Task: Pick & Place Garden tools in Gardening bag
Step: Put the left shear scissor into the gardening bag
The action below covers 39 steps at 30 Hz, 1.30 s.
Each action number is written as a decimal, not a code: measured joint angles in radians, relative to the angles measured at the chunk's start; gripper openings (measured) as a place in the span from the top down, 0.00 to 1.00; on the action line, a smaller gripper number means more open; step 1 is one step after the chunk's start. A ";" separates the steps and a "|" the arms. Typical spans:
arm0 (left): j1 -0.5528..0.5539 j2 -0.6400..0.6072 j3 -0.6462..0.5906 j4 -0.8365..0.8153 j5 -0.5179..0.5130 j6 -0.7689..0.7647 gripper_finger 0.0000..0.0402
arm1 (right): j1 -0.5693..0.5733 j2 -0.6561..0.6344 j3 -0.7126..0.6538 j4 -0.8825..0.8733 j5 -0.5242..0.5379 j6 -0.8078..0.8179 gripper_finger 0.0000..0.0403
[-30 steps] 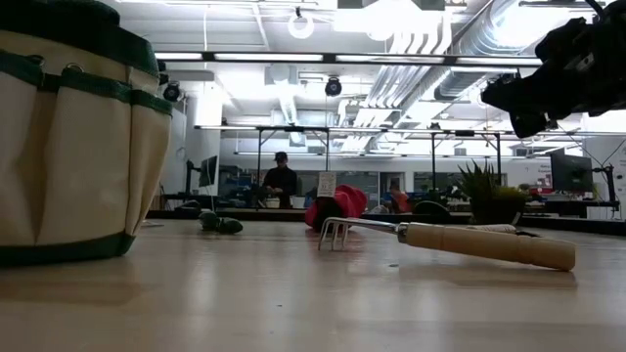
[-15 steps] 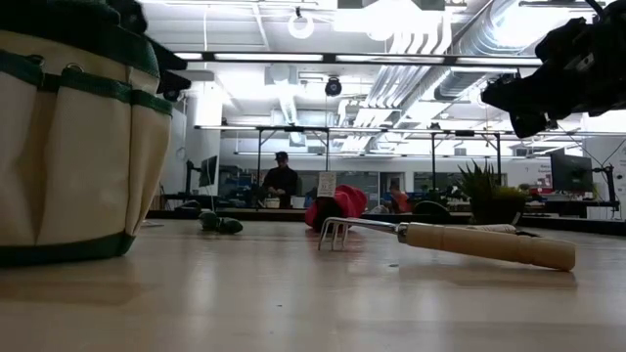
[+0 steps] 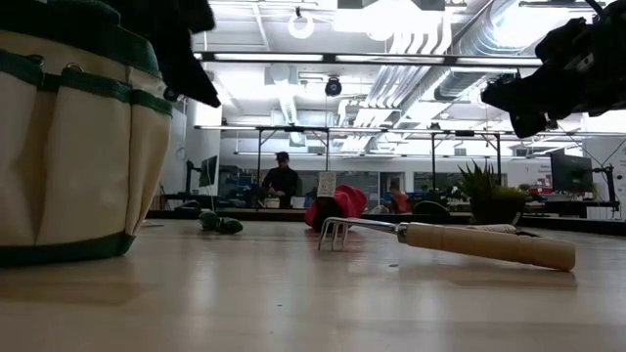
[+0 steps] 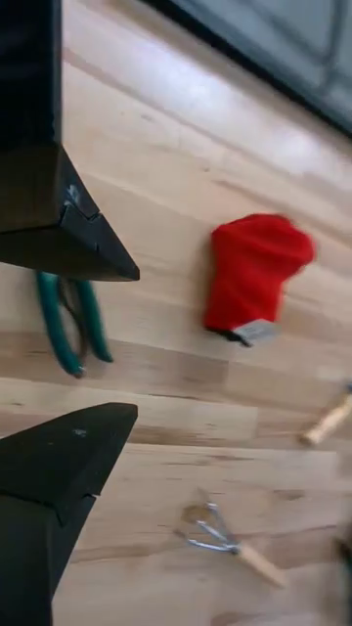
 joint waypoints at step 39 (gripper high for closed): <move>0.062 0.508 0.102 -0.098 0.242 0.949 0.48 | 0.000 0.000 0.000 0.000 0.000 0.000 0.99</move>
